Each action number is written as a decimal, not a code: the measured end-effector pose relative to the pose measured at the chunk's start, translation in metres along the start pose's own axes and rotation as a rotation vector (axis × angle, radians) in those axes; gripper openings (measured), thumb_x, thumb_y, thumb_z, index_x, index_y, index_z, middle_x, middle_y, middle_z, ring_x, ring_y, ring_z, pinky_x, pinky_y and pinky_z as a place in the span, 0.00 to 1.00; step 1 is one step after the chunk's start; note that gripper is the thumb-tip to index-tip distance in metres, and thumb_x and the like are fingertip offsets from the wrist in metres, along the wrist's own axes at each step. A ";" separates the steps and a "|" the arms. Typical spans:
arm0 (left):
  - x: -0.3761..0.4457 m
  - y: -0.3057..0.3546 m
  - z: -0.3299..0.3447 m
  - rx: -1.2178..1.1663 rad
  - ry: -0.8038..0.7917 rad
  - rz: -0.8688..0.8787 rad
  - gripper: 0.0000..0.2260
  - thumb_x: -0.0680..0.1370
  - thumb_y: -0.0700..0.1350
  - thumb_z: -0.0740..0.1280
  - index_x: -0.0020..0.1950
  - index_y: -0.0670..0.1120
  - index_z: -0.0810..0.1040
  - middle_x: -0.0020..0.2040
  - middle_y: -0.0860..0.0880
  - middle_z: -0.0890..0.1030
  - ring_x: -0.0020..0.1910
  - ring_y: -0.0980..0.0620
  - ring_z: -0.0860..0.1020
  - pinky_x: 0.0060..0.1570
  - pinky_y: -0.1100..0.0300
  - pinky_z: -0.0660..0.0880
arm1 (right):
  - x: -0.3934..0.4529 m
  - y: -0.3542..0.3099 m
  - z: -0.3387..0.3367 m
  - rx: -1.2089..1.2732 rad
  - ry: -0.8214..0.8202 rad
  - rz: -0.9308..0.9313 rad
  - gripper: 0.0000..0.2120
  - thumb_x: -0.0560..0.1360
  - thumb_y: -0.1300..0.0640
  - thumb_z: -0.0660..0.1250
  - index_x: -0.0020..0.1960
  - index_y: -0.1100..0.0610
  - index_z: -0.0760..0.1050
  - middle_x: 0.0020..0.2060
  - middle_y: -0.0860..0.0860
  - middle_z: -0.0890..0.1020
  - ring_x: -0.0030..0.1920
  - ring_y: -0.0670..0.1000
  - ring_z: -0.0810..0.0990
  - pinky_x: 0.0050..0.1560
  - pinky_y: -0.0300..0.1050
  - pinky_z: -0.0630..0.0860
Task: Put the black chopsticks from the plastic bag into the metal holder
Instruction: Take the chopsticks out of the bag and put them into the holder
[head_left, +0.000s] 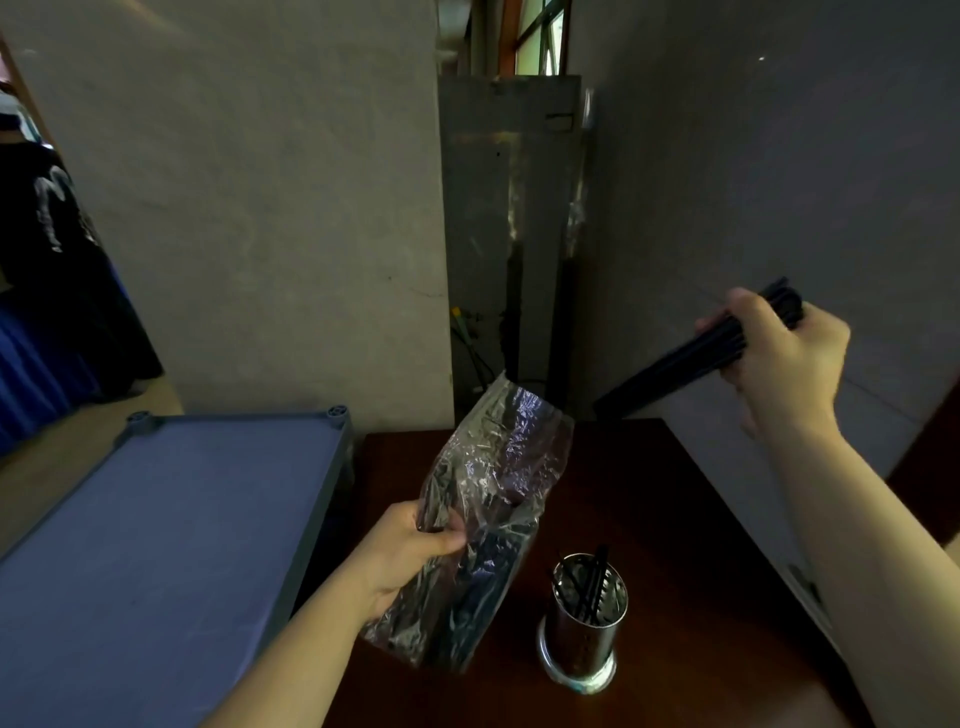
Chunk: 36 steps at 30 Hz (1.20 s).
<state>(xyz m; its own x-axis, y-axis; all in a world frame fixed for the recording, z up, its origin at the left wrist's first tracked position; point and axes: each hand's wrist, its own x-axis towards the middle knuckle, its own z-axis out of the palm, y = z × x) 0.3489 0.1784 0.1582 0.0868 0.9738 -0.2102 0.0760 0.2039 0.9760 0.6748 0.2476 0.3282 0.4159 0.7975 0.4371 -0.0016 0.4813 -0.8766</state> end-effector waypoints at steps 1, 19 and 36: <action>0.000 0.000 0.001 -0.003 0.028 0.002 0.09 0.76 0.35 0.73 0.40 0.48 0.83 0.44 0.49 0.87 0.46 0.52 0.85 0.47 0.59 0.79 | -0.002 0.009 -0.007 -0.030 0.001 0.003 0.13 0.73 0.52 0.72 0.31 0.53 0.80 0.32 0.53 0.86 0.32 0.51 0.84 0.24 0.38 0.72; -0.006 0.005 0.015 -0.094 0.135 0.075 0.09 0.74 0.36 0.75 0.41 0.51 0.86 0.45 0.50 0.87 0.45 0.55 0.85 0.42 0.67 0.78 | -0.108 0.179 -0.031 -0.489 -0.396 0.135 0.14 0.78 0.55 0.73 0.33 0.54 0.80 0.30 0.53 0.82 0.28 0.53 0.79 0.25 0.38 0.70; -0.010 0.011 0.020 -0.143 0.157 0.084 0.10 0.74 0.34 0.73 0.43 0.49 0.87 0.43 0.49 0.87 0.44 0.54 0.86 0.40 0.67 0.79 | -0.147 0.242 -0.038 -0.799 -0.731 0.338 0.13 0.78 0.57 0.71 0.35 0.56 0.79 0.30 0.52 0.82 0.29 0.48 0.81 0.27 0.36 0.70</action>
<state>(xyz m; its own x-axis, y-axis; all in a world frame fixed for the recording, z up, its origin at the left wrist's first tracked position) 0.3684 0.1692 0.1699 -0.0701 0.9893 -0.1275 -0.0673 0.1229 0.9901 0.6481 0.2333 0.0439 -0.1271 0.9899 -0.0629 0.6770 0.0402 -0.7349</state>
